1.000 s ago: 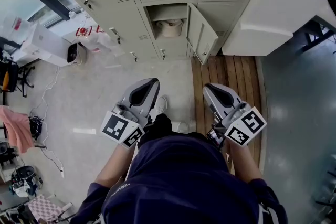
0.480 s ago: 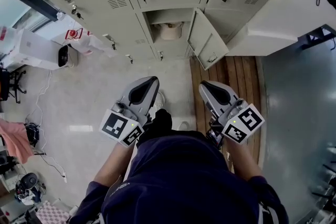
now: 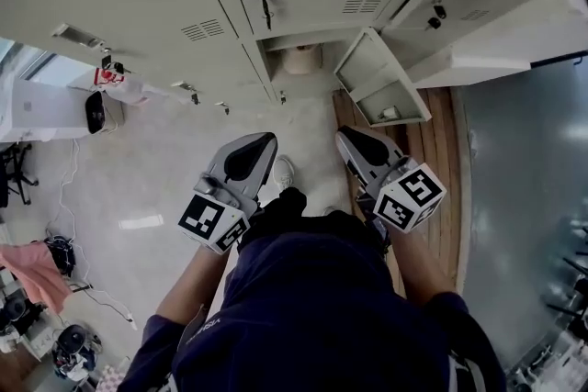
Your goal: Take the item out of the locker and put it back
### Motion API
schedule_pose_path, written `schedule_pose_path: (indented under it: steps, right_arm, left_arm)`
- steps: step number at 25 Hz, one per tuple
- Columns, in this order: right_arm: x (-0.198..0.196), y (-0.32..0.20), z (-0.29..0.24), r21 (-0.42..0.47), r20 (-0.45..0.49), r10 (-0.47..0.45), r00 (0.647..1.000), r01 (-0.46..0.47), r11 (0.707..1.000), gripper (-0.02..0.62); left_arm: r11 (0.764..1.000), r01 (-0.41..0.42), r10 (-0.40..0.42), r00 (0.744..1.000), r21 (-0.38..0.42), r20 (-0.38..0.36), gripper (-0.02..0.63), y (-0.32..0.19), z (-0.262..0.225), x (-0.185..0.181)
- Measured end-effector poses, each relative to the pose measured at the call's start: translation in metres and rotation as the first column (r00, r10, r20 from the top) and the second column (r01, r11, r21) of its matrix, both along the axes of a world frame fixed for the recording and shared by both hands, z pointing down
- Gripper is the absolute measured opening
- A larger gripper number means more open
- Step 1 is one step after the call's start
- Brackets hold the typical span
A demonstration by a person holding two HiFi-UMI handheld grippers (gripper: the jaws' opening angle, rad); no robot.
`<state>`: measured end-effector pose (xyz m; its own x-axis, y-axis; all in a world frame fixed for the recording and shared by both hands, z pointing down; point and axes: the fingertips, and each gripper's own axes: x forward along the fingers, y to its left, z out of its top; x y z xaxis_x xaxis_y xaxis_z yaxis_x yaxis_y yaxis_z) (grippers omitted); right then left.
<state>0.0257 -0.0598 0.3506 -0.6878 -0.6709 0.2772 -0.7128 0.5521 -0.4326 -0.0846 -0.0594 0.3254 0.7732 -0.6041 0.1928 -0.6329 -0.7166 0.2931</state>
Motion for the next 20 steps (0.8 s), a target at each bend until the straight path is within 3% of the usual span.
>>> schedule_pose_path:
  steps: [8, 15, 20]
  right_arm:
    - [-0.021, -0.060, 0.063, -0.057, -0.022, 0.053, 0.998, -0.054, 0.997, 0.008]
    - [-0.026, -0.105, 0.164, -0.196, 0.080, 0.127, 0.989, -0.109, 0.974, 0.009]
    - [-0.030, -0.126, 0.238, -0.259, 0.074, 0.143, 0.987, -0.120, 0.959, 0.009]
  left_arm:
    - [0.998, -0.016, 0.017, 0.999, -0.063, 0.029, 0.003, -0.037, 0.046, -0.024]
    - [0.995, 0.009, -0.001, 0.996, -0.102, 0.085, 0.005, -0.046, 0.092, -0.031]
    - [0.992, 0.019, -0.008, 0.996, -0.127, 0.083, 0.005, -0.052, 0.141, -0.024]
